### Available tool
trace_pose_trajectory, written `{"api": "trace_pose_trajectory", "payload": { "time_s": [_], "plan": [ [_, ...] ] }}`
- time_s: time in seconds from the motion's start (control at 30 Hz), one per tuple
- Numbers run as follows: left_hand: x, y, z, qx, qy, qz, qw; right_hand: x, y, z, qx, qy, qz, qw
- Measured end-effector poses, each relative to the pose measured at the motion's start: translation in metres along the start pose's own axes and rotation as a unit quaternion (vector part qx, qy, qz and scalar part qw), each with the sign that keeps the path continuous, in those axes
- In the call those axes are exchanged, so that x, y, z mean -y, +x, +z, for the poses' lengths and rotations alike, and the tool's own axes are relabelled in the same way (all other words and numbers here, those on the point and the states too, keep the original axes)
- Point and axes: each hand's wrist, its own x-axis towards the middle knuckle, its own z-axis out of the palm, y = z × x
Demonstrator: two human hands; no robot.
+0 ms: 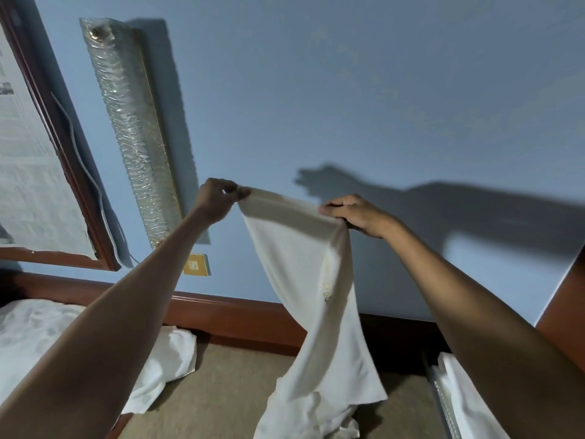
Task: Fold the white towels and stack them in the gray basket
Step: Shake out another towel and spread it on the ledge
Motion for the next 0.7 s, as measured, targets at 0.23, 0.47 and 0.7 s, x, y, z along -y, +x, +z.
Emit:
{"api": "trace_pose_trajectory", "payload": {
  "time_s": [0.23, 0.47, 0.7],
  "plan": [
    [0.019, -0.01, 0.009, 0.059, 0.162, -0.047, 0.984, 0.001, -0.004, 0.001, -0.01, -0.058, -0.014, 0.998],
    [-0.045, -0.04, 0.045, 0.33, -0.005, 0.027, 0.944, 0.019, -0.012, 0.018, 0.03, -0.061, -0.034, 0.997],
    [-0.034, -0.041, 0.043, 0.288, -0.13, -0.002, 0.949, 0.0, -0.027, 0.017, 0.018, -0.023, -0.013, 0.999]
  ]
}}
